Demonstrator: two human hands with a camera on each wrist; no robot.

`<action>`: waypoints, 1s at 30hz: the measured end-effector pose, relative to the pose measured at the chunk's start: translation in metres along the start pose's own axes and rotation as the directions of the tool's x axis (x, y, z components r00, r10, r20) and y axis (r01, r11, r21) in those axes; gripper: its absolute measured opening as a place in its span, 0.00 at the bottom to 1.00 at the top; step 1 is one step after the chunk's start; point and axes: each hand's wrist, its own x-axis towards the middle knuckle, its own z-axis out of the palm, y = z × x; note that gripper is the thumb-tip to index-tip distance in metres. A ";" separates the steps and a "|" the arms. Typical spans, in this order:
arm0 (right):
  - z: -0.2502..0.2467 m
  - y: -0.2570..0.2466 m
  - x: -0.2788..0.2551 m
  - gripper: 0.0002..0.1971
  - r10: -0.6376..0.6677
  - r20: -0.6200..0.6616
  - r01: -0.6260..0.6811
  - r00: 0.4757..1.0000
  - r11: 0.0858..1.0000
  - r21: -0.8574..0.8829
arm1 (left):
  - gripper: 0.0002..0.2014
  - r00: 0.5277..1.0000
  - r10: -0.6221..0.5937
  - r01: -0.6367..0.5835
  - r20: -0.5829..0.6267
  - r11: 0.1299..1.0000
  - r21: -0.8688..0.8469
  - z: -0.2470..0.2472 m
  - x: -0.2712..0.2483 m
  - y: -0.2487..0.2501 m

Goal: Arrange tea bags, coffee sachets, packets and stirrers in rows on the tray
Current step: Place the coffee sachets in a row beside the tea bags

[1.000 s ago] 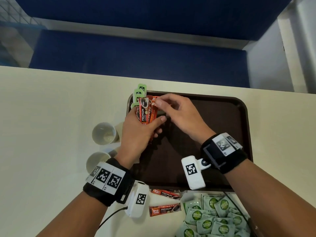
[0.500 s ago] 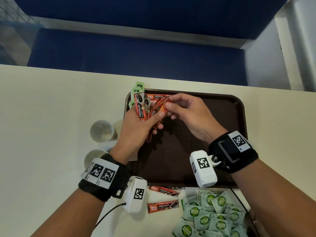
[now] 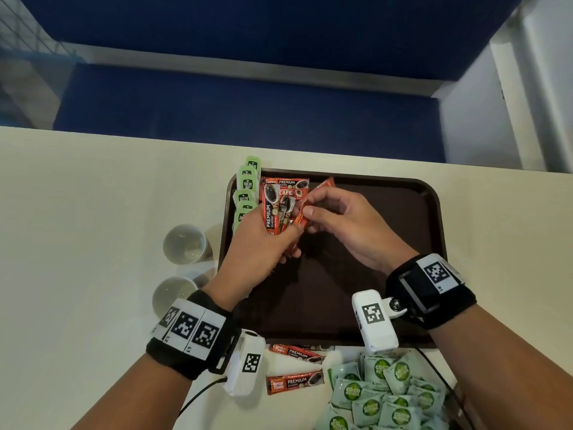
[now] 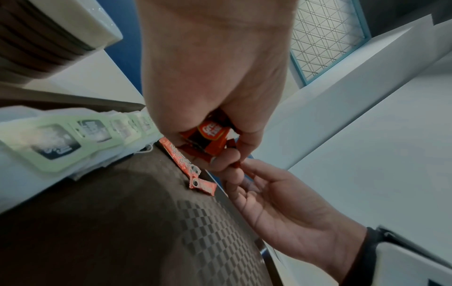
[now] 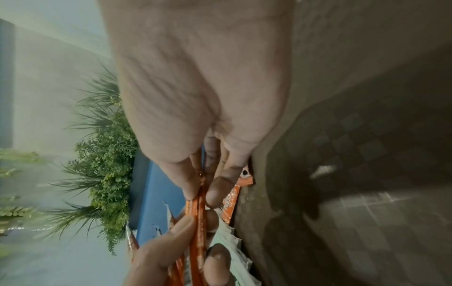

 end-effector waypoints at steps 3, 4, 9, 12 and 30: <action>-0.005 0.002 -0.002 0.07 -0.017 -0.076 0.009 0.997 0.994 -0.105 | 0.06 1.000 -0.010 0.010 0.029 1.000 -0.001 0.000 -0.002 -0.002; -0.008 0.004 0.000 0.06 -0.055 -0.153 0.026 0.987 0.982 -0.185 | 0.05 0.999 -0.016 0.016 0.028 1.000 -0.007 0.000 -0.003 -0.003; -0.026 0.022 0.024 0.10 -0.338 -0.310 0.037 0.888 0.727 -0.686 | 0.05 0.996 -0.049 0.047 -0.078 0.998 -0.033 -0.002 -0.004 -0.013; -0.027 0.028 0.033 0.18 -0.350 -0.178 0.041 0.919 0.535 -0.844 | 0.05 0.994 -0.061 0.061 -0.096 0.998 -0.004 -0.003 -0.004 -0.016; -0.017 -0.022 0.008 0.09 0.012 0.143 0.051 0.990 0.903 -0.427 | 0.12 0.924 0.058 -0.068 -0.377 0.998 -0.014 0.003 0.005 -0.012</action>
